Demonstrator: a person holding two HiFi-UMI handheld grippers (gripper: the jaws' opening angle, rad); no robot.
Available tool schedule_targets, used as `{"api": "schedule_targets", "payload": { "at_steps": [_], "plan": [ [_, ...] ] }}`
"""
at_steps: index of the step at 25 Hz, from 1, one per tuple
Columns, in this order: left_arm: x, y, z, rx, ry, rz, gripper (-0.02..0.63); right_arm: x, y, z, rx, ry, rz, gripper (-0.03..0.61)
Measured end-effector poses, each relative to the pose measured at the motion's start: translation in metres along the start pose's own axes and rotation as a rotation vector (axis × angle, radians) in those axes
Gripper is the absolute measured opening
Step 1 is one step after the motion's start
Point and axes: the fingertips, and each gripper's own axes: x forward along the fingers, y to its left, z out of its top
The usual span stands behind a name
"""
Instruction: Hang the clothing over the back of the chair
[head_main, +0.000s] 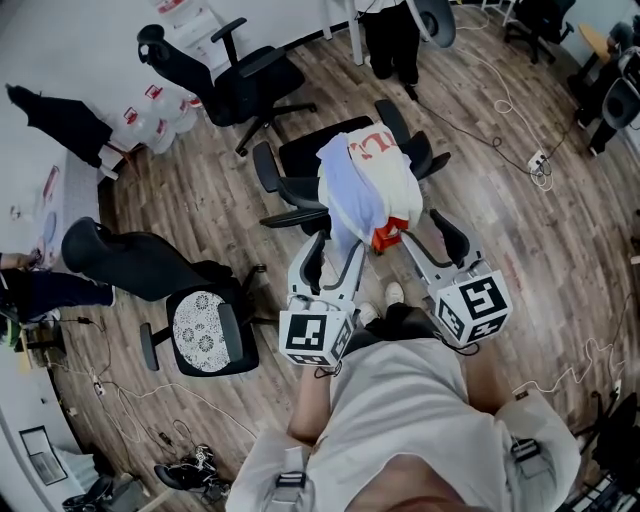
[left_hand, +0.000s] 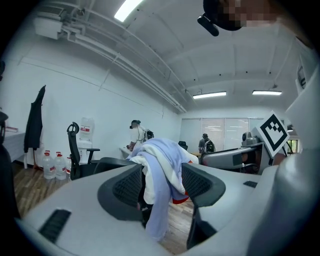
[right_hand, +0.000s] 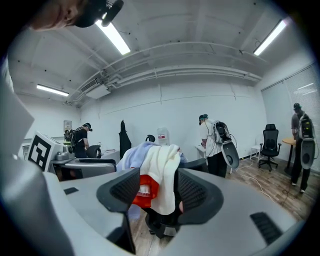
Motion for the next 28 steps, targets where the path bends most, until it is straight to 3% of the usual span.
{"api": "schedule_targets", "payload": {
  "at_steps": [4,9,17,28],
  "plan": [
    [-0.012,0.001,0.009,-0.002,-0.044,0.01,0.166,-0.011,0.006,0.007,-0.029,-0.035,-0.011,0.222],
    [-0.021,-0.008,0.023,0.012,-0.077,-0.019,0.086,-0.019,0.022,0.023,-0.086,-0.108,0.035,0.158],
    [-0.029,-0.034,0.033,0.059,-0.103,-0.016,0.044,-0.035,0.03,0.037,-0.109,-0.194,0.117,0.05],
    [-0.037,-0.073,0.023,0.078,-0.095,0.034,0.018,-0.058,0.031,0.022,-0.144,-0.174,0.244,0.021]
  ]
}}
